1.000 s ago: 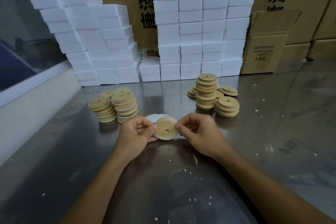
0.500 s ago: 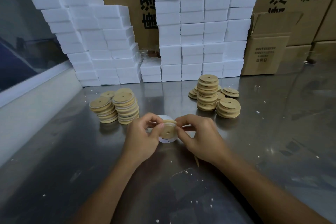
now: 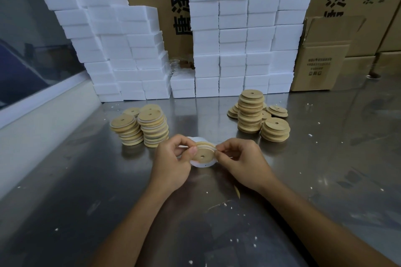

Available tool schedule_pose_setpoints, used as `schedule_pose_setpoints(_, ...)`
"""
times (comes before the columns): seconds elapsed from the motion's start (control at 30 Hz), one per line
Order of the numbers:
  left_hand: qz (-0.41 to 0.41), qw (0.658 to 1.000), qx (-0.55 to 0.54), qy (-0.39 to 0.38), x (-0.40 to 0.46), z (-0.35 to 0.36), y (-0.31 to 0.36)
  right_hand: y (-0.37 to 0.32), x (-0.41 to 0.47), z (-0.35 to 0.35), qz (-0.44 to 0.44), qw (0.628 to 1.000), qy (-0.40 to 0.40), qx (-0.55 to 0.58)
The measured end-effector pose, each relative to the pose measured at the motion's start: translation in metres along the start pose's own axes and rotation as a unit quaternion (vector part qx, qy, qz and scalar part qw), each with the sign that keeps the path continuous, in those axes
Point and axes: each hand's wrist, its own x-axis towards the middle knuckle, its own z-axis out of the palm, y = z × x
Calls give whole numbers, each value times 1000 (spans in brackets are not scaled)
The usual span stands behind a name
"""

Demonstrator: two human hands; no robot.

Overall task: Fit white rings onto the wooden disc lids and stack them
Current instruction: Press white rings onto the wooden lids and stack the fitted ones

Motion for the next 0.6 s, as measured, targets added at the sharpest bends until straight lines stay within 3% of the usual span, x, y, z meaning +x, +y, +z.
schedule_pose_setpoints(0.13,-46,998,-44,14,-1,6,-5,1,3,-2,51,997,-1,65)
schedule_pose_setpoints(0.37,-47,996,-80,-12,-3,11,-6,-1,3,-7,86,983,4,161)
schedule_pose_setpoints(0.5,-22,999,-43,3,-3,9,-6,-2,2,-6,46,996,19,78)
schedule_pose_setpoints(0.6,58,996,57,24,-3,6,-4,-4,-1,-4,-26,999,15,-15)
